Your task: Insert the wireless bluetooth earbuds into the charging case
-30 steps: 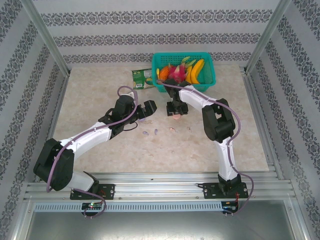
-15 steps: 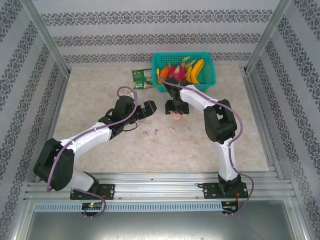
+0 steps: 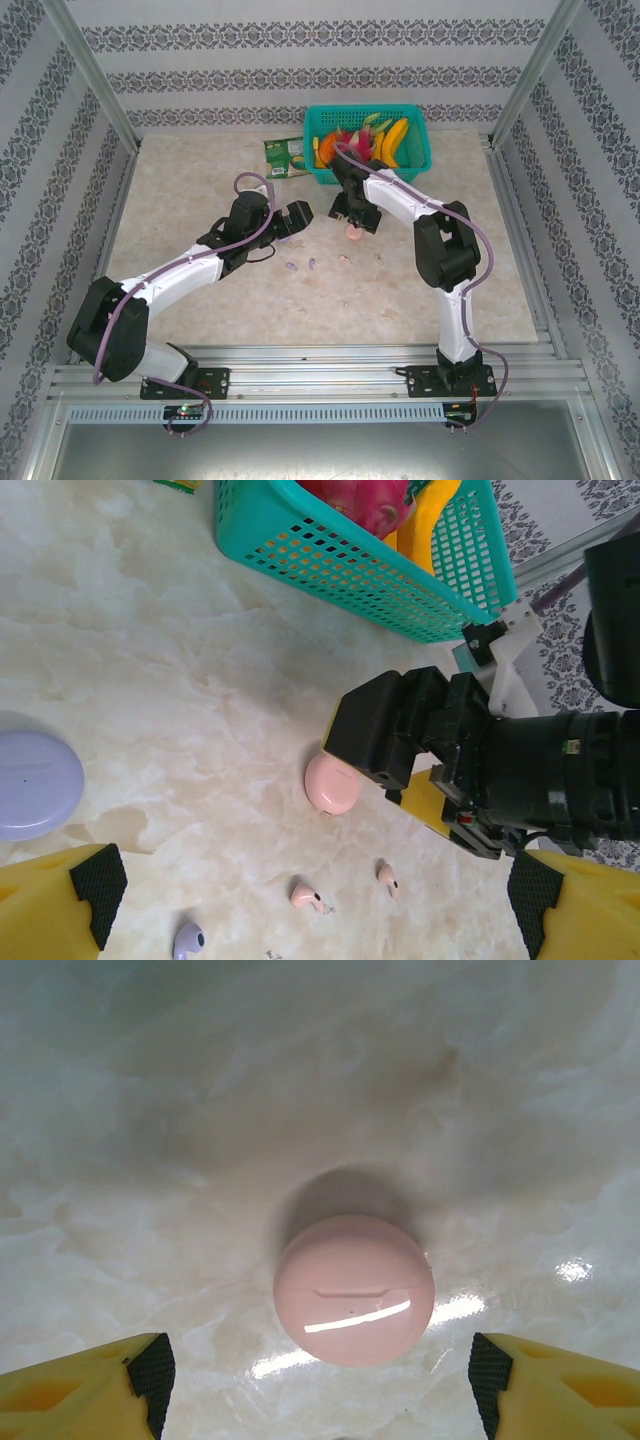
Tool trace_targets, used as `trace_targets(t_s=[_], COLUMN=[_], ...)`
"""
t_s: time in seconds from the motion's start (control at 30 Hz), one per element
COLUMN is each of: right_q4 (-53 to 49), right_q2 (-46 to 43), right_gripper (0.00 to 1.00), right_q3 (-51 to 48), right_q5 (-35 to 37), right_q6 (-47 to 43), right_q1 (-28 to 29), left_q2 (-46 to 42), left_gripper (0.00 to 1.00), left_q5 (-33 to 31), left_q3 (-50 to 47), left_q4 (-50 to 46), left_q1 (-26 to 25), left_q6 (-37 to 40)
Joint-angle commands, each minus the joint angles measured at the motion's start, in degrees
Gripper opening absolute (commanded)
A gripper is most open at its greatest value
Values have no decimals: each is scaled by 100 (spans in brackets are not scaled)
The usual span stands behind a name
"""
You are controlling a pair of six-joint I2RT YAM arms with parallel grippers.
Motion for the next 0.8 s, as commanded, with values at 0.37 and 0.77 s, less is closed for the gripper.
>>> trace_targets(t_s=[0.37, 0.77], right_q4=[-209, -178], right_q2=[503, 624], right_gripper=[80, 73], right_q3=[256, 265], right_q5=[97, 128], right_q6=[-236, -603], right_q1=[51, -9], left_q2=[-97, -107], left_gripper=[100, 100], left_q5=[-92, -99], left_q3=[11, 21], left_q4=[163, 154], left_q1=[66, 68], left_q6=[-72, -79])
